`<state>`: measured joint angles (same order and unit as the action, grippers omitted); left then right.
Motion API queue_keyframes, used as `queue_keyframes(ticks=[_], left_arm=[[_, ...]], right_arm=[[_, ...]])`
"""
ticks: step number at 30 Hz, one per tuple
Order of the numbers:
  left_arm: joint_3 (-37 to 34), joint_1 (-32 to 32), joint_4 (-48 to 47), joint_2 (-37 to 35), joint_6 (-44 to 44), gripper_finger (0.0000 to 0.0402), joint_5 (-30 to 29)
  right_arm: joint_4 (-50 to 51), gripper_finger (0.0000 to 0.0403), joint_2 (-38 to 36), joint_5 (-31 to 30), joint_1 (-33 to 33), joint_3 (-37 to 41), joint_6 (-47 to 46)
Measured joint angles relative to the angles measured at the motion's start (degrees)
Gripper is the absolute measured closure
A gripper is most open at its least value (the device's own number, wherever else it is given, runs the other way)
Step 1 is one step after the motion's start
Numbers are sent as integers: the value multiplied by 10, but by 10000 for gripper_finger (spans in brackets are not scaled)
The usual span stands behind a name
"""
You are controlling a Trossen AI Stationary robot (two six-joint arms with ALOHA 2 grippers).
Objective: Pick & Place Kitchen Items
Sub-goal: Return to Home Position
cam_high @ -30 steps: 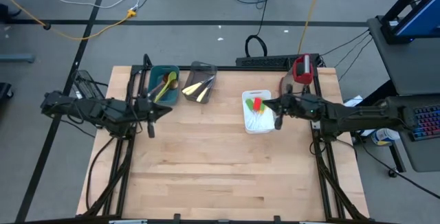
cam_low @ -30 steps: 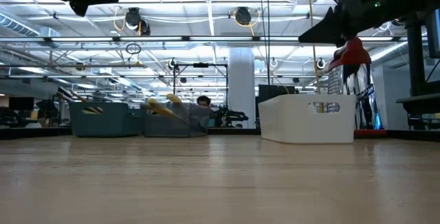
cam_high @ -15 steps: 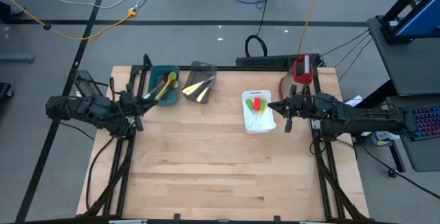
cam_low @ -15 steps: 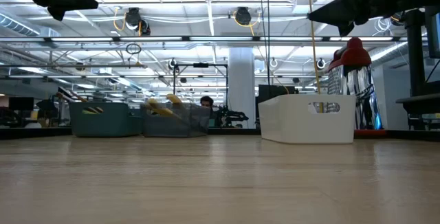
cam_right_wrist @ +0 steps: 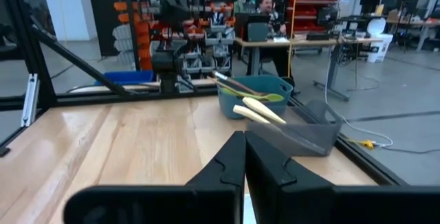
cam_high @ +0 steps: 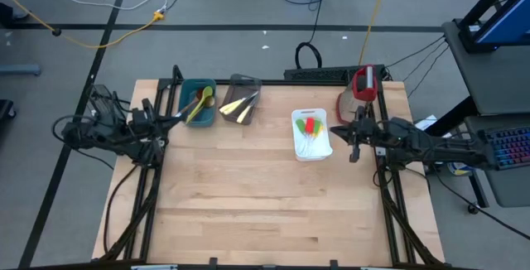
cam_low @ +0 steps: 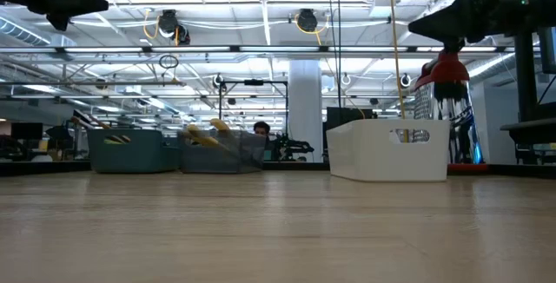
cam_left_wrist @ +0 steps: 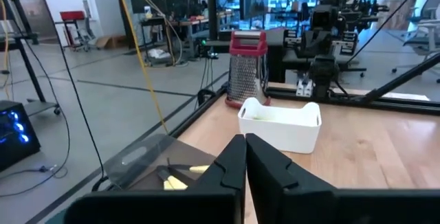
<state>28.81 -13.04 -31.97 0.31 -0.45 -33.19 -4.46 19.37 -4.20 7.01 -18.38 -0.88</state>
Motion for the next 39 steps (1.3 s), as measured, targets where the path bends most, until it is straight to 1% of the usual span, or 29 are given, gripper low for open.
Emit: queue_keyframes(ticks=[5, 12, 14, 17, 19, 22, 26, 33, 37, 39], left_arm=[[-29, 0, 51, 0, -12, 382, 4], [-110, 0, 134, 0, 2, 399, 8], [-138, 0, 154, 0, 4, 394, 9], [-173, 0, 210, 0, 20, 384, 9], [-199, 0, 239, 0, 34, 382, 15], [-233, 0, 306, 0, 49, 381, 37], [-280, 0, 378, 0, 75, 381, 63], [-282, 0, 376, 1, 73, 380, 68], [-281, 0, 360, 1, 33, 380, 71], [-281, 0, 361, 1, 28, 380, 70]], right_arm=[[0, 403, -42, 0, 0, 24, 0], [0, 403, -96, 1, 0, 59, -7], [1, 403, -110, 1, 0, 70, -15], [0, 403, -128, 4, 0, 84, -16], [0, 403, -139, 17, 0, 94, -16], [-13, 403, -150, 43, 0, 108, -17], [-14, 403, -161, 44, 0, 122, -29], [-15, 403, -177, 44, 0, 153, -33], [-13, 403, -177, 44, 0, 159, -33], [-13, 403, -177, 44, 0, 160, -29]])
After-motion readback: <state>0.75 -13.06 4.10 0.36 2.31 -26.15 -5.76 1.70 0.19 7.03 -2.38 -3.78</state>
